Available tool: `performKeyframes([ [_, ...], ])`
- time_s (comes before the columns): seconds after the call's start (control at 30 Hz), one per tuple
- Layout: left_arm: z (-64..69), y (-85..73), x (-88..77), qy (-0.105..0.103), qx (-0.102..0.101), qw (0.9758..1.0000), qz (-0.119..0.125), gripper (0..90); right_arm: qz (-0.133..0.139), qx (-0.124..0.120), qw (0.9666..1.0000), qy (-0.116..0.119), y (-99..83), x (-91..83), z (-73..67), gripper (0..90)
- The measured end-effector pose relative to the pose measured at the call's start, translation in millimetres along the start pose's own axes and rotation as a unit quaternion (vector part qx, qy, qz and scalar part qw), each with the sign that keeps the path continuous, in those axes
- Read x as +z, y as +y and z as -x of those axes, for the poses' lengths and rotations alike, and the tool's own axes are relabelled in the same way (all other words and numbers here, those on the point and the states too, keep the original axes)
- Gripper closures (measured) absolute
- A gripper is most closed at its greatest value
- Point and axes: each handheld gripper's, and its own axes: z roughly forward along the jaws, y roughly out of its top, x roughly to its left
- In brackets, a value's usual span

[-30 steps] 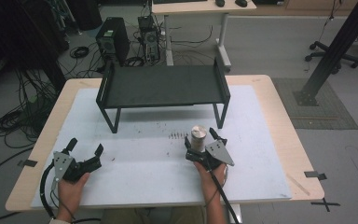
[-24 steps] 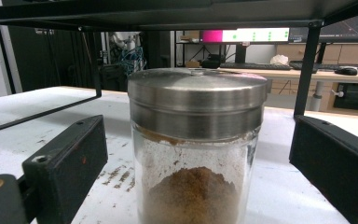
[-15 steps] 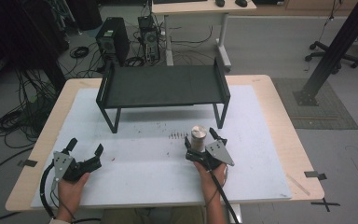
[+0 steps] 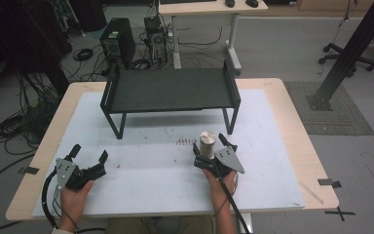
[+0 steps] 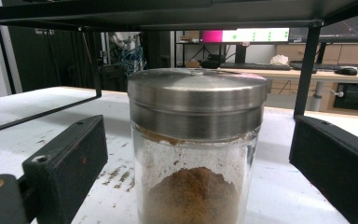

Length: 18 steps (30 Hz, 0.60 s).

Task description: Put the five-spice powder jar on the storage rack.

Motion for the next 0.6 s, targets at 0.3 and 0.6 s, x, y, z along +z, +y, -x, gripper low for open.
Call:
performKeyframes([
  [0.3, 0.0, 0.0, 0.0, 0.0, 0.0, 1.0, 0.0, 0.8, 0.0, -0.001, 1.0, 0.001, 0.0, -0.1, 0.1, 5.7],
  [0.6, 0.0, 0.0, 0.0, 0.0, 0.0, 1.0, 0.0, 0.8, 0.0, -0.001, 1.0, 0.002, 0.0, -0.1, 0.2, 8.1],
])
